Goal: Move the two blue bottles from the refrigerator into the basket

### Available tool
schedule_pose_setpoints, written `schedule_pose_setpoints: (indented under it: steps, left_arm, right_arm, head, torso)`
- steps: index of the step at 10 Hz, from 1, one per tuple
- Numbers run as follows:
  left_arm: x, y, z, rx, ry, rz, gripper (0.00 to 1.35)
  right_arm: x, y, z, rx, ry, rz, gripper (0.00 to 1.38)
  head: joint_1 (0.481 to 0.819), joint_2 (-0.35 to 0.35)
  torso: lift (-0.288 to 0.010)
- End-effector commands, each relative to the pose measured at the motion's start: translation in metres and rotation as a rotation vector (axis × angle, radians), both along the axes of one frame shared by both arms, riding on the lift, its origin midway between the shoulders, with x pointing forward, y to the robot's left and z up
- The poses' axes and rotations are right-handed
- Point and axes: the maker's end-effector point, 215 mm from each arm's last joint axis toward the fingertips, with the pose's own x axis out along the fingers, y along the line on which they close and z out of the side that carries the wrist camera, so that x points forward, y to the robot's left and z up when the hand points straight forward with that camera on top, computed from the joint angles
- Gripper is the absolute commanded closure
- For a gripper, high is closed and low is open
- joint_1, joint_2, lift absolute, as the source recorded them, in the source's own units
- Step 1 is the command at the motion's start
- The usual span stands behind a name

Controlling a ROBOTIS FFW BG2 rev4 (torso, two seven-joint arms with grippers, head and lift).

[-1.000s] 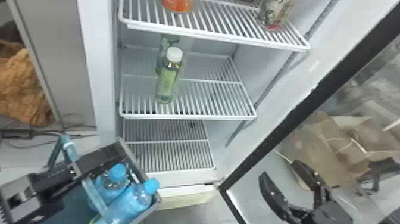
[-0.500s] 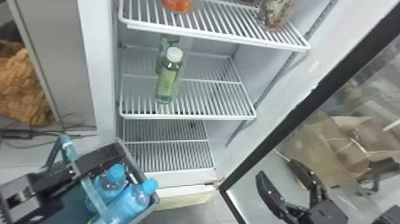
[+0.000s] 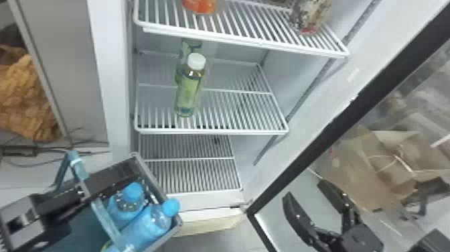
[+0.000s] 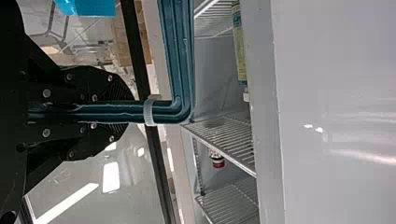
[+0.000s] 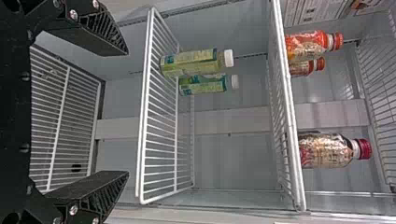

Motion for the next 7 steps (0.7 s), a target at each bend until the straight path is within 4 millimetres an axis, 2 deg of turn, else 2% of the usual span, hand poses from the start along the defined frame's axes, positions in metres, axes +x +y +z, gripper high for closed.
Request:
schedule_pose_setpoints:
  steps: [1, 7]
  left_arm:
    - [0.0005, 0.0008, 0.0000, 0.003, -0.002, 0.000, 1.19]
    - [0.0002, -0.0002, 0.0012, -0.001, -0.003, -0.002, 1.19]
  right_arm:
    - [0.0027, 0.0053, -0.0019, 0.013, -0.002, 0.010, 0.16]
    - [0.0045, 0.0067, -0.0050, 0.038, -0.002, 0.009, 0.16]
  head:
    - [0.695, -0.350]
    - [0.695, -0.350]
  torso:
    - [-0.216]
    - [-0.216]
